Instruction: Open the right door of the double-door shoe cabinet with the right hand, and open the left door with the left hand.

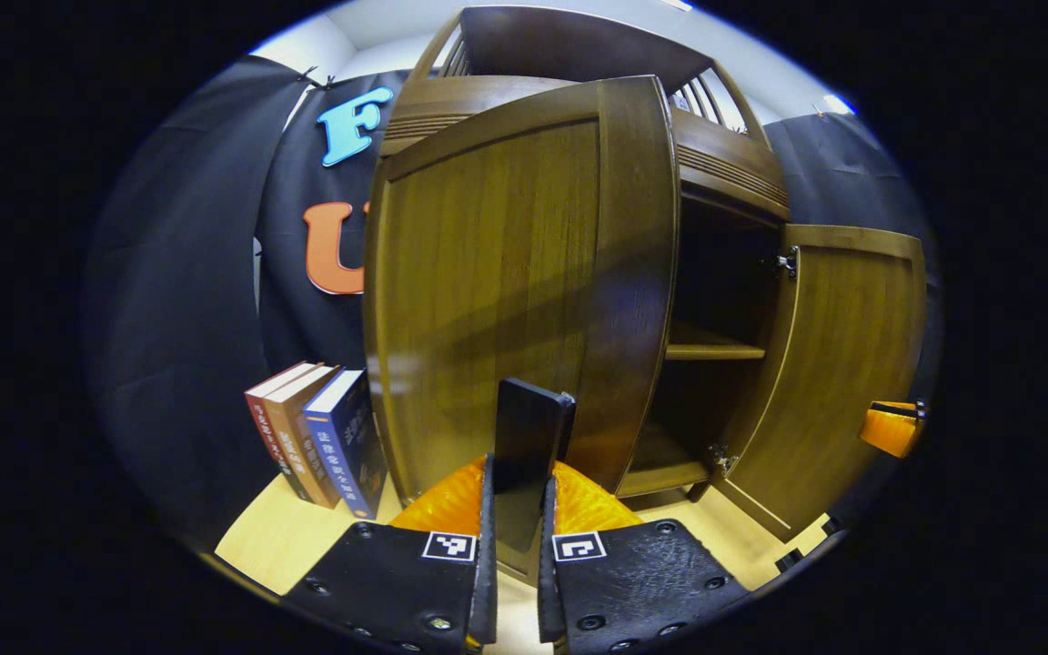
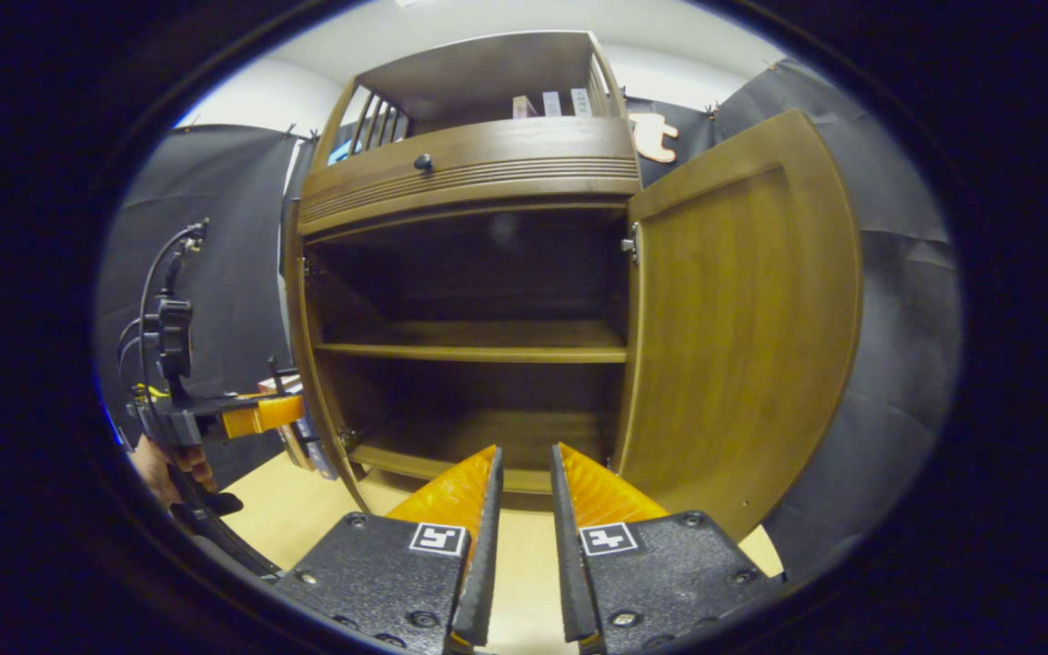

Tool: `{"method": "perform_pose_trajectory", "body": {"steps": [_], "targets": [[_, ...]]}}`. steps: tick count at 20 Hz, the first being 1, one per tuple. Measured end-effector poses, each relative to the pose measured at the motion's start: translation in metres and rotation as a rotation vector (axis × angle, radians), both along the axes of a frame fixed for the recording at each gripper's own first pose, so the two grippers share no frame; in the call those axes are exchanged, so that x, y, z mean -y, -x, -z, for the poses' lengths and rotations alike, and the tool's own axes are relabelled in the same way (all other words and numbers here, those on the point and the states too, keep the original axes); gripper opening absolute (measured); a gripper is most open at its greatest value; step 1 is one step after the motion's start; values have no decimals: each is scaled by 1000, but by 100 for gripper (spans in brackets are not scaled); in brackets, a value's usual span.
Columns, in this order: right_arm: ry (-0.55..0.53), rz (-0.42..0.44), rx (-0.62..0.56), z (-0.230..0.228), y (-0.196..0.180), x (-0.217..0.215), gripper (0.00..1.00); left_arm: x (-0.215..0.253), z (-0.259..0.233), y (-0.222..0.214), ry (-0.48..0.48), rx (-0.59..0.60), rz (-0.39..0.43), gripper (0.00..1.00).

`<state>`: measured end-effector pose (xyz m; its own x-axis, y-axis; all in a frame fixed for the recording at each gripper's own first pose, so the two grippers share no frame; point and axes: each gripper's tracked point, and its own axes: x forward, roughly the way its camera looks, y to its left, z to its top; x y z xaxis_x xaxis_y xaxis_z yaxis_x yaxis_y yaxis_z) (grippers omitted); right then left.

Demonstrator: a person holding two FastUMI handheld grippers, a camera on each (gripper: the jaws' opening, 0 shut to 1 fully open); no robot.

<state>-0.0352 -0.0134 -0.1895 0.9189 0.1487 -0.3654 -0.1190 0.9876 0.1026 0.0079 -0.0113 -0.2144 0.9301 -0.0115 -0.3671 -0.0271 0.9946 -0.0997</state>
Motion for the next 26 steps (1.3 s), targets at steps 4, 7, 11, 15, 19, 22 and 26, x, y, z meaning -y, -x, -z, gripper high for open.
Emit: {"method": "perform_pose_trajectory", "body": {"steps": [4, 7, 11, 15, 19, 22, 26], "targets": [[1, -60, -1, 0, -6, -19, 33, -24, -1, 19, -32, 2, -48, 16], [9, -88, 15, -5, -11, -30, 53, -41, -3, 30, -28, 2, -90, 16], [23, -109, 21, -6, -15, -40, 72, -63, -10, 40, -36, 25, -131, 16], [26, -111, 21, -4, -8, -50, 75, -84, -17, 48, -39, 49, -146, 16], [34, -117, 39, -10, -10, -57, 74, -104, -18, 59, -50, 45, -175, 15], [46, -113, 48, -12, -15, -62, 78, -121, -19, 73, -57, 46, -189, 10], [45, -108, 57, -18, -20, -71, 80, -143, -20, 83, -63, 46, -222, 10]]}}
